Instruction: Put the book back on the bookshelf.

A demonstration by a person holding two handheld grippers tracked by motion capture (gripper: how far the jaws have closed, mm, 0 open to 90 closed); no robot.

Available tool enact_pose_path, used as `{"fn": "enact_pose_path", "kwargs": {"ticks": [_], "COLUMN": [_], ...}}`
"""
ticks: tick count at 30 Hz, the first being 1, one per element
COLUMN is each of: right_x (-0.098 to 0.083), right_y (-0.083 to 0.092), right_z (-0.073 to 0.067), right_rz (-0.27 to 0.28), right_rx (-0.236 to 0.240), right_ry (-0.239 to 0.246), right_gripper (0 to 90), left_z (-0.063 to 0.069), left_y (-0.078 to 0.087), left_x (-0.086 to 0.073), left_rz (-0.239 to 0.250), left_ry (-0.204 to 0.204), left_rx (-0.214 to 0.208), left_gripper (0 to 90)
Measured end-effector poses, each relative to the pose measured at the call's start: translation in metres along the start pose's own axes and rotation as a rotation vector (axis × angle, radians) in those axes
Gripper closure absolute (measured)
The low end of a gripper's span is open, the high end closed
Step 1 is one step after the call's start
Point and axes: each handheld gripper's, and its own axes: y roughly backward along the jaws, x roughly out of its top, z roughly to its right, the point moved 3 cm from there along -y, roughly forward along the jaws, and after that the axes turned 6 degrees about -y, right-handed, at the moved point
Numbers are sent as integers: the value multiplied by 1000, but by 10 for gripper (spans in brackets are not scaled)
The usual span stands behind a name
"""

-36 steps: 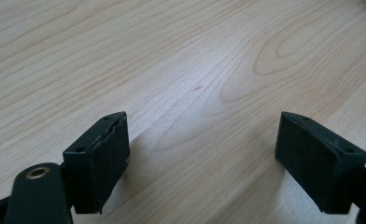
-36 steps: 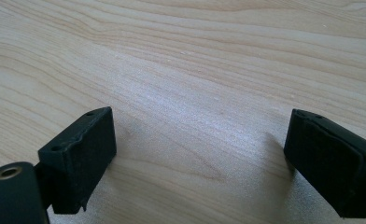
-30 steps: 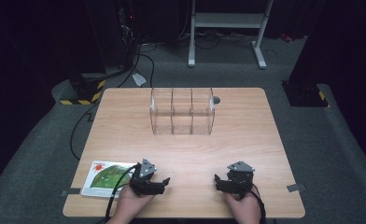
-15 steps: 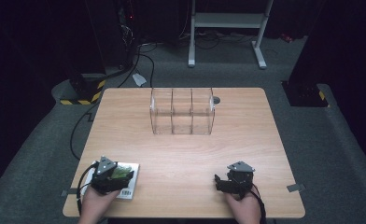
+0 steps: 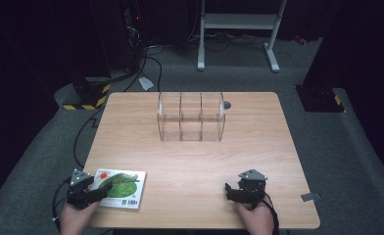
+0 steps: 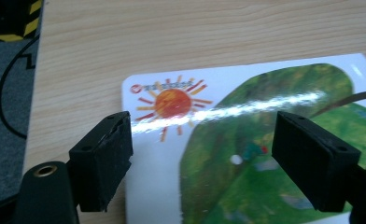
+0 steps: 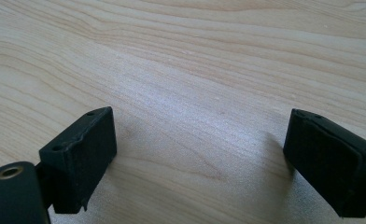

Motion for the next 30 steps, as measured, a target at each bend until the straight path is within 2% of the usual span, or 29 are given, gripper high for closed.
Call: {"fn": "enact_pose_path", "kwargs": {"ticks": [4, 7, 9, 12, 20, 21, 26, 30], "right_x": [0, 0, 0, 0, -1, -1, -2, -3], "right_y": [0, 0, 0, 1, 2, 2, 4, 6], "right_z": [0, 0, 0, 0, -1, -1, -4, -19], "right_rz": [0, 0, 0, 1, 9, 9, 9, -2], "right_rx": [0, 0, 0, 0, -5, -5, 5, 35], "right_ry": [0, 0, 0, -2, -1, 0, 5, 33], "right_gripper": [91, 92, 92, 108, 133, 136, 176, 210], "left_z": [-5, -3, -1, 0, 14, 18, 25, 35], "left_y": [-2, -4, -5, -5, -7, -8, -11, -15], "left_x": [-3, -4, -4, -4, 0, 1, 4, 8], "left_rz": [-10, -18, -23, -24, -35, -31, -28, -22], "left_ry": [35, 37, 33, 34, -16, -9, -28, -38], "left_rx": [-4, -23, -9, -17, -52, -57, -63, -74], "left_gripper": [203, 213, 209, 217, 250, 250, 260, 288]}}
